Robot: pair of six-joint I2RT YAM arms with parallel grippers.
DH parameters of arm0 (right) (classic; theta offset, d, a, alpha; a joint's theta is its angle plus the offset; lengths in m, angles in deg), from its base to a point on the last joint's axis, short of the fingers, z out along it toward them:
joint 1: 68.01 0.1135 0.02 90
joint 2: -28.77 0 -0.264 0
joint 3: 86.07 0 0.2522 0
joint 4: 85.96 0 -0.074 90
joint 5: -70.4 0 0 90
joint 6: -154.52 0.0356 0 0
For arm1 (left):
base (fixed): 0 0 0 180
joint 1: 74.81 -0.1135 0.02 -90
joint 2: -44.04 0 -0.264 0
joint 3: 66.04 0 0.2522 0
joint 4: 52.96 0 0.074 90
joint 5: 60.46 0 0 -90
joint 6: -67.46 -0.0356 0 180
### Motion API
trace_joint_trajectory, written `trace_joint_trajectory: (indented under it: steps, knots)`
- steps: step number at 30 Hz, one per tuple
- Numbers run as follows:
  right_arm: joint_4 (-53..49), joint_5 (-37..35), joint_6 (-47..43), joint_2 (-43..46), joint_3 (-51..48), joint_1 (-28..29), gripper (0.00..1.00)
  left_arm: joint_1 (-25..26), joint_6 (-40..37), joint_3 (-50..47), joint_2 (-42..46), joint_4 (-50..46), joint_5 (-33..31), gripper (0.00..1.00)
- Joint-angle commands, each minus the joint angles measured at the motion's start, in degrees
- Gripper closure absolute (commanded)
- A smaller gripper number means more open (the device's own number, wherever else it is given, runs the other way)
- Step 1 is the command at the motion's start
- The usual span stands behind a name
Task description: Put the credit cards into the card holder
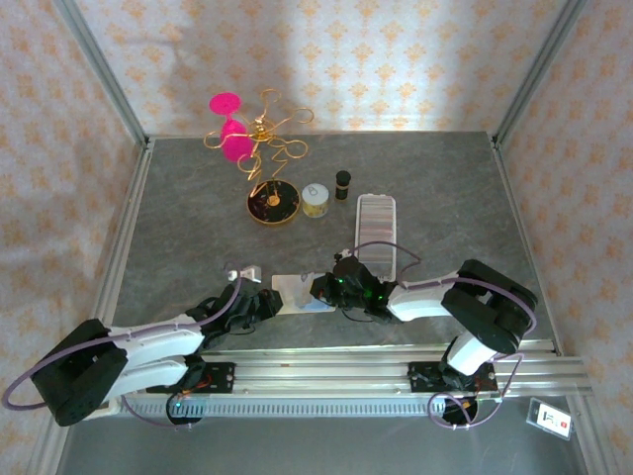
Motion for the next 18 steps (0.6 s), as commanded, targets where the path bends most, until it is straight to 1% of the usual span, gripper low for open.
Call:
trace_joint_trajectory:
  steps: [1,3,8,13,18]
  knots:
    - [0.6,-0.1,-0.8,-1.0,-1.1,0.1,1.0,0.4,-1.5,1.8,1.3,-4.3,-2.1,0.7]
    - [0.6,0.4,-1.1,-1.3,-1.2,0.2,1.0,0.4,-2.1,2.5,1.5,-5.2,-2.7,0.69]
    - [1.6,1.2,-1.1,-1.9,-1.6,0.1,1.0,0.4,-3.1,3.6,0.5,-7.4,-4.8,0.7]
    - [4.5,2.5,0.0,-1.8,-2.7,0.1,1.0,0.4,-3.8,4.0,-2.3,-8.2,-5.5,0.78]
    - [9.5,3.0,2.3,-0.7,-4.8,0.1,1.0,0.4,-4.7,4.6,-4.1,-9.7,-5.7,0.82]
